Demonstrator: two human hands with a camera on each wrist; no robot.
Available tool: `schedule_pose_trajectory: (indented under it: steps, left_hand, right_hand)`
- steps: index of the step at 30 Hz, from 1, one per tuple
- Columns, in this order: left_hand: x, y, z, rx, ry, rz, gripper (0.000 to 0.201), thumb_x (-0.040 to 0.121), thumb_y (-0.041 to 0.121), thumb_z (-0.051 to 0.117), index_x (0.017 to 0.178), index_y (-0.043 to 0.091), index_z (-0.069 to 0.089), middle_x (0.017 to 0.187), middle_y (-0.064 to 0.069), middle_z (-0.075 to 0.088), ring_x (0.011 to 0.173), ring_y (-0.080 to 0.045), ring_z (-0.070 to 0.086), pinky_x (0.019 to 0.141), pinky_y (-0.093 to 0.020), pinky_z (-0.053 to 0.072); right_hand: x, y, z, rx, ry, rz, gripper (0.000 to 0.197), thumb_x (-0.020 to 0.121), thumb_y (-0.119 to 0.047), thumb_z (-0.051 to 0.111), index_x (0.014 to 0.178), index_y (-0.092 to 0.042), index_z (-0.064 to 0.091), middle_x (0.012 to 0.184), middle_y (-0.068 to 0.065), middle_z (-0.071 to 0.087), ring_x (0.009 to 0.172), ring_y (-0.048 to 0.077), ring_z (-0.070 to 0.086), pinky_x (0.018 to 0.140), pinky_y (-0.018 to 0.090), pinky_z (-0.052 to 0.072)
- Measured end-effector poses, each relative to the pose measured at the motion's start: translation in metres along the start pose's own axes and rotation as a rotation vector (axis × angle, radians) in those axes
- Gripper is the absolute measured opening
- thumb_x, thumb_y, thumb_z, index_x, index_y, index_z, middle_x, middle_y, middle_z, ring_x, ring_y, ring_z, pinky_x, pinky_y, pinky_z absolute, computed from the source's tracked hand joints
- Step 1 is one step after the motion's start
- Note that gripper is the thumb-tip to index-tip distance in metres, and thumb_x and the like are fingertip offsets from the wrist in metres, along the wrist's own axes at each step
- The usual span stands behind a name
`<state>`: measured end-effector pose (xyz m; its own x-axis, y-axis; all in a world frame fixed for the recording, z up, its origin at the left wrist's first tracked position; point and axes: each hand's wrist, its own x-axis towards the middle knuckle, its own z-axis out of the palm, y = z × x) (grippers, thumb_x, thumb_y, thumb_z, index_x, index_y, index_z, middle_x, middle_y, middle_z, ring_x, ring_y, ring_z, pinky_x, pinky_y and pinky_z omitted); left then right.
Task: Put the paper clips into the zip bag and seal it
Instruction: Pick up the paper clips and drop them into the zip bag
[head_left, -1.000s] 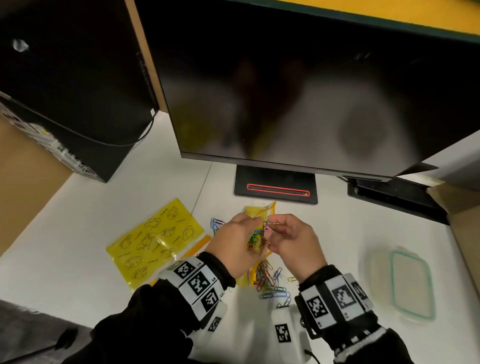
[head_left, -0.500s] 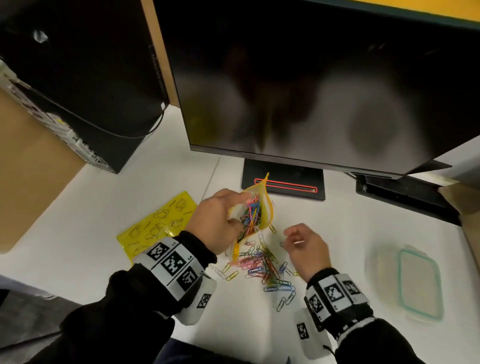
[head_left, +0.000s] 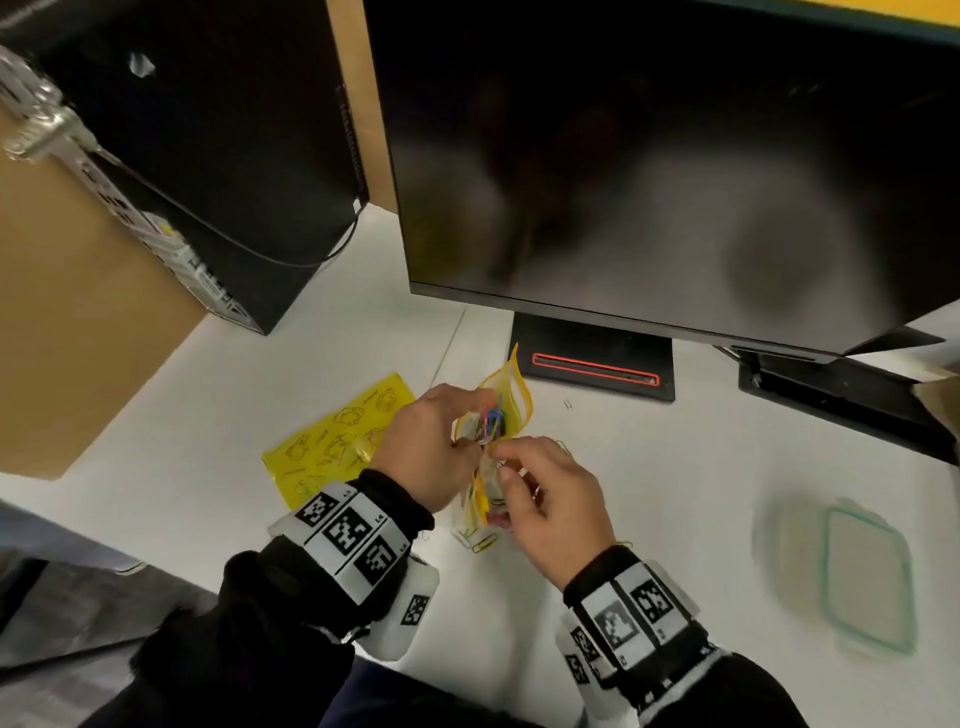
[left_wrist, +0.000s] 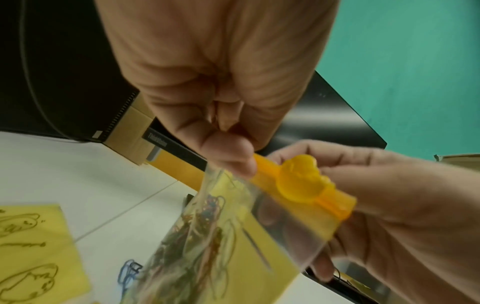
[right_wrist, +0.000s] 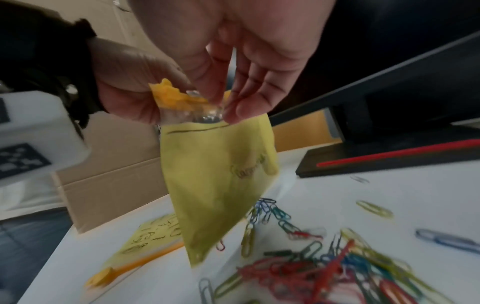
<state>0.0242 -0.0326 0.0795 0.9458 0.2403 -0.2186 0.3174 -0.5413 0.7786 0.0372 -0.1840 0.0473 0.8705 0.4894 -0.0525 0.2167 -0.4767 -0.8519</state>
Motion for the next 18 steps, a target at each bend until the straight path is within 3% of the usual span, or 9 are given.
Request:
schedule_pose_trajectory:
  steps: [3, 5, 7, 9, 13, 14, 16, 18]
  left_hand:
    - [-0.002, 0.002, 0.002, -0.041, -0.031, -0.034, 0.052, 0.075, -0.002, 0.054, 0.121, 0.021, 0.058, 0.123, 0.0, 0.056, 0.086, -0.023, 0.063, 0.079, -0.018, 0.044]
    - [-0.003, 0.002, 0.002, -0.059, -0.04, -0.057, 0.053, 0.075, -0.003, 0.053, 0.123, 0.02, 0.056, 0.125, -0.001, 0.055, 0.093, -0.028, 0.065, 0.083, -0.025, 0.048]
    - [-0.002, 0.0, 0.003, -0.056, -0.039, -0.079, 0.052, 0.076, -0.002, 0.052, 0.123, 0.02, 0.055, 0.126, 0.0, 0.054, 0.096, -0.028, 0.064, 0.085, -0.024, 0.046]
    - [-0.002, -0.003, 0.004, -0.042, -0.037, -0.103, 0.051, 0.077, -0.001, 0.052, 0.123, 0.021, 0.055, 0.125, 0.001, 0.054, 0.098, -0.027, 0.063, 0.084, -0.02, 0.043]
    - [-0.001, -0.006, 0.004, -0.039, -0.047, -0.113, 0.051, 0.077, 0.001, 0.055, 0.124, 0.021, 0.054, 0.127, 0.001, 0.054, 0.096, -0.026, 0.063, 0.081, -0.017, 0.042]
    - [-0.001, -0.006, 0.003, -0.03, -0.052, -0.107, 0.052, 0.076, 0.002, 0.056, 0.125, 0.021, 0.054, 0.127, 0.002, 0.054, 0.096, -0.025, 0.063, 0.08, -0.015, 0.04]
    - [0.0, -0.007, 0.0, -0.012, -0.044, -0.093, 0.052, 0.076, 0.002, 0.057, 0.124, 0.021, 0.055, 0.127, 0.002, 0.054, 0.095, -0.024, 0.063, 0.079, -0.012, 0.038]
    - [0.001, -0.008, -0.006, -0.002, -0.012, -0.088, 0.051, 0.076, 0.002, 0.057, 0.122, 0.022, 0.057, 0.126, 0.004, 0.055, 0.093, -0.023, 0.063, 0.078, -0.012, 0.038]
  right_hand:
    - [0.005, -0.007, -0.005, 0.05, 0.035, -0.004, 0.021, 0.085, -0.028, 0.051, 0.101, -0.035, 0.062, 0.09, -0.015, 0.059, 0.076, 0.011, 0.062, 0.064, 0.037, 0.058]
    - [0.007, -0.012, -0.011, 0.142, 0.054, 0.053, 0.023, 0.086, -0.015, 0.056, 0.096, -0.035, 0.062, 0.081, -0.011, 0.06, 0.067, 0.005, 0.06, 0.056, 0.024, 0.057]
    - [0.008, -0.008, -0.015, 0.185, 0.116, 0.11, 0.028, 0.087, -0.005, 0.054, 0.089, -0.033, 0.056, 0.077, -0.007, 0.058, 0.056, 0.002, 0.057, 0.049, 0.013, 0.049]
    - [0.007, -0.002, -0.017, 0.17, 0.173, 0.156, 0.027, 0.087, -0.002, 0.051, 0.084, -0.029, 0.05, 0.079, -0.002, 0.059, 0.052, 0.005, 0.057, 0.051, 0.019, 0.049]
    - [0.005, 0.004, -0.011, 0.182, 0.077, 0.263, 0.02, 0.086, 0.006, 0.046, 0.09, -0.014, 0.048, 0.082, 0.008, 0.058, 0.043, -0.001, 0.058, 0.042, 0.009, 0.042]
    - [0.005, 0.008, -0.01, 0.111, 0.083, 0.253, 0.022, 0.086, 0.005, 0.047, 0.092, -0.016, 0.048, 0.082, 0.005, 0.059, 0.044, 0.0, 0.056, 0.045, 0.008, 0.041]
    - [0.01, 0.022, -0.007, -0.115, 0.066, 0.212, 0.026, 0.084, -0.003, 0.051, 0.096, -0.026, 0.049, 0.087, 0.0, 0.06, 0.055, 0.003, 0.054, 0.057, 0.017, 0.045]
    - [0.016, 0.035, -0.004, -0.373, -0.071, 0.193, 0.03, 0.084, -0.009, 0.052, 0.109, -0.026, 0.05, 0.106, 0.0, 0.058, 0.083, 0.013, 0.057, 0.073, 0.027, 0.047]
